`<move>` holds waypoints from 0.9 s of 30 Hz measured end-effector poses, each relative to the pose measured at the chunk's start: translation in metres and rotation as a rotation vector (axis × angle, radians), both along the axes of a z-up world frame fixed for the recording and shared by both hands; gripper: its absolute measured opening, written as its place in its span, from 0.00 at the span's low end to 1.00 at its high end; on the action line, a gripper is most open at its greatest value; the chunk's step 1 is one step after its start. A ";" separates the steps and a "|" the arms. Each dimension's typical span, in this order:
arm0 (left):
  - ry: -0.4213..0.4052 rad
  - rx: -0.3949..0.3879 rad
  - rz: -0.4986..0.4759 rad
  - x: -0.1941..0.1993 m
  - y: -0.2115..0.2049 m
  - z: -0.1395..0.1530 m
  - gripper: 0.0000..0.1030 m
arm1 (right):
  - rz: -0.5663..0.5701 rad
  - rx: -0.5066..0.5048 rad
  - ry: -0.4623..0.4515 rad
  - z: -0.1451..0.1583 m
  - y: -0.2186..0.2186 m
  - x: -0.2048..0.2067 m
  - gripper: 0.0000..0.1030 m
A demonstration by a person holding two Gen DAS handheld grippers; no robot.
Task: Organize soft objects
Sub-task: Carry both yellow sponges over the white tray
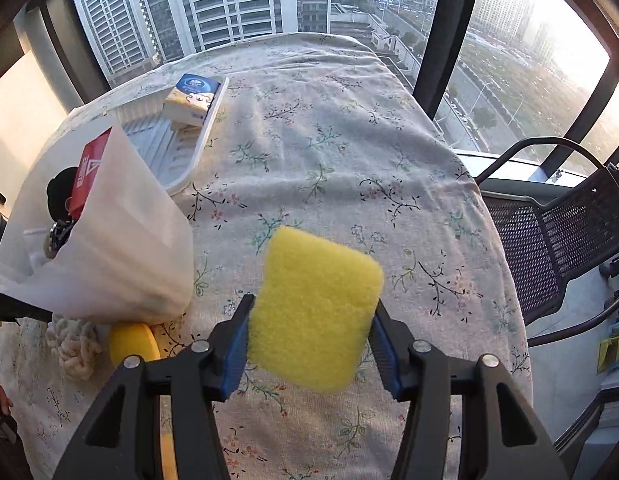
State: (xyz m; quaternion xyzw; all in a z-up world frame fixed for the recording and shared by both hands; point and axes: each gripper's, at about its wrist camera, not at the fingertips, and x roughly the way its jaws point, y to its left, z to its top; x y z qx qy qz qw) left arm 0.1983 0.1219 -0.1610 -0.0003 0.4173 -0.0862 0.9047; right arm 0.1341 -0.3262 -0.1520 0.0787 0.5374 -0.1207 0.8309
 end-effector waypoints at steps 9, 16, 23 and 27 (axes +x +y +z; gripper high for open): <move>-0.025 0.042 -0.021 0.062 -0.010 0.000 0.58 | -0.016 -0.005 0.009 -0.005 -0.026 0.054 0.55; -0.046 0.051 -0.088 0.109 -0.024 0.003 0.58 | -0.007 -0.012 0.005 -0.005 -0.035 0.107 0.55; -0.025 -0.002 -0.130 0.150 -0.040 0.007 0.58 | 0.053 -0.023 -0.016 0.008 -0.020 0.157 0.55; 0.002 -0.033 -0.198 0.163 -0.060 0.005 0.58 | 0.109 -0.046 -0.036 0.018 -0.001 0.181 0.55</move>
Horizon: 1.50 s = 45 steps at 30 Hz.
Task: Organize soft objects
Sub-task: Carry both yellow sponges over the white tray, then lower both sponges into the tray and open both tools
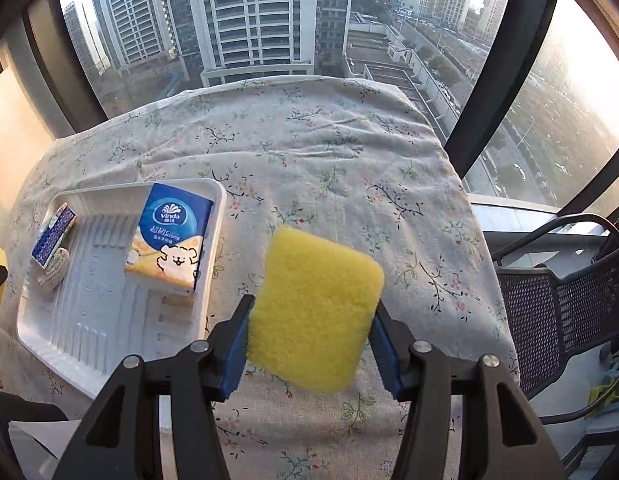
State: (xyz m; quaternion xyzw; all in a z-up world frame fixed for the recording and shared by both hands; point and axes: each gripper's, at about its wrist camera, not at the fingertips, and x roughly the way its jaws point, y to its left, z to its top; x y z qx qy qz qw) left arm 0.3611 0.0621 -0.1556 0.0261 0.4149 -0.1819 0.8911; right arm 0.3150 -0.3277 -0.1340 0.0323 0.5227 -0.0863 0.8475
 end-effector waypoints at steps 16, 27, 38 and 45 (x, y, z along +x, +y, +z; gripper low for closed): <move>-0.039 0.053 -0.315 0.003 -0.085 0.005 0.58 | 0.392 -0.044 -0.014 0.006 0.092 0.074 0.55; -0.035 0.067 -0.376 0.004 -0.098 -0.004 0.59 | 0.609 -0.174 0.006 -0.026 0.128 0.088 0.56; 0.017 0.111 -0.389 0.001 -0.104 -0.023 0.59 | 0.682 -0.249 0.064 -0.041 0.137 0.092 0.59; -0.014 0.085 -0.394 -0.006 -0.103 -0.010 0.59 | 0.694 -0.215 0.045 -0.028 0.135 0.086 0.67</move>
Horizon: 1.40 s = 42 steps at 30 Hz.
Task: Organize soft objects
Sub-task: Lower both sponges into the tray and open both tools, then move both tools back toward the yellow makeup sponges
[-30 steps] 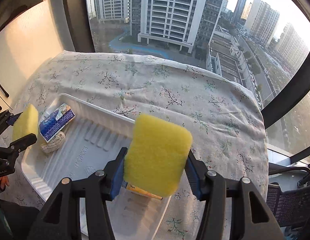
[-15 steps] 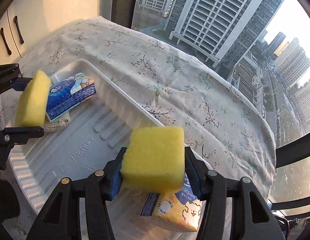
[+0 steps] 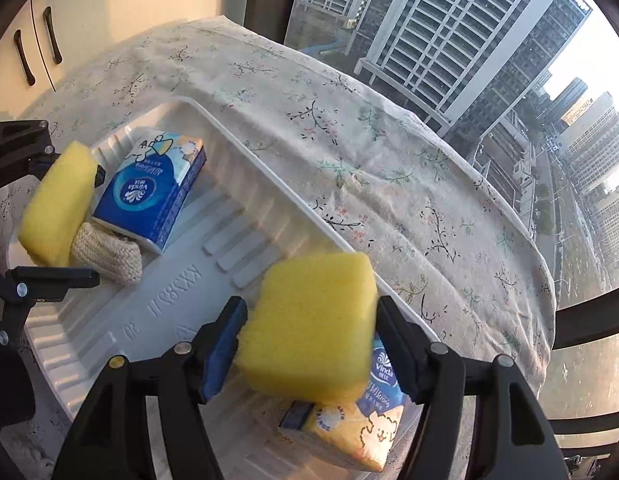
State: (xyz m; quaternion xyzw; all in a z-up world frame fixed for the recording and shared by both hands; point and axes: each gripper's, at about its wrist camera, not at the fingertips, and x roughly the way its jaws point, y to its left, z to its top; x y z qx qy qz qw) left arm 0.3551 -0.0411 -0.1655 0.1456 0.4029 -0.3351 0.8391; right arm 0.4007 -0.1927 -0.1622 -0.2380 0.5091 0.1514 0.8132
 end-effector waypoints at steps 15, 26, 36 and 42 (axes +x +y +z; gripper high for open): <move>-0.050 -0.066 0.087 -0.005 0.012 0.039 0.66 | -0.052 0.054 -0.059 0.041 -0.019 -0.027 0.70; -0.122 -0.090 0.241 -0.011 0.051 0.068 0.66 | -0.256 0.140 -0.075 0.063 -0.088 -0.049 0.71; -0.115 -0.055 0.348 -0.036 0.094 0.063 0.66 | -0.448 0.192 -0.012 0.045 -0.160 -0.098 0.71; -0.087 -0.069 0.405 -0.059 0.121 0.051 0.66 | -0.491 0.183 -0.007 0.033 -0.180 -0.146 0.71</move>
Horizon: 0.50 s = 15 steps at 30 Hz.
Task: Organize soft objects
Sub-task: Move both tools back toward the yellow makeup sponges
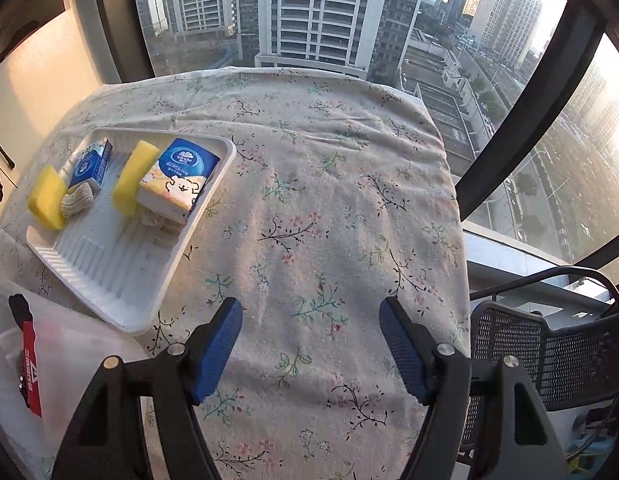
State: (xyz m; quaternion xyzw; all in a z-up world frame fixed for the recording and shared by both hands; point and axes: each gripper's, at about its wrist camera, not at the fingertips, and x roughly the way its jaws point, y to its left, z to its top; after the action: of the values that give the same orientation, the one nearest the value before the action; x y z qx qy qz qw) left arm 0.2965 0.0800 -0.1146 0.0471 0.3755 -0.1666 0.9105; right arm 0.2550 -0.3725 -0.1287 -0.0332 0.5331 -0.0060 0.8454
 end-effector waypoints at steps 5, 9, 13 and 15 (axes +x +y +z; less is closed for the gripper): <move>0.021 -0.029 0.047 -0.023 0.023 -0.011 0.66 | -0.017 0.015 0.015 -0.012 -0.004 -0.041 0.71; 0.044 -0.040 0.069 -0.045 0.040 -0.025 0.66 | -0.023 0.008 0.027 -0.024 -0.001 -0.075 0.71; 0.054 0.002 0.084 -0.073 0.053 -0.039 0.66 | -0.033 0.042 0.043 -0.035 0.005 -0.109 0.71; 0.063 0.005 0.088 -0.086 0.058 -0.045 0.66 | -0.043 0.054 0.048 -0.040 0.008 -0.124 0.71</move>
State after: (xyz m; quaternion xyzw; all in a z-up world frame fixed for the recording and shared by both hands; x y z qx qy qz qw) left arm 0.2107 0.1384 -0.1599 0.0277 0.4062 -0.1269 0.9045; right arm 0.1306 -0.3649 -0.1683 0.0011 0.5539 -0.0091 0.8325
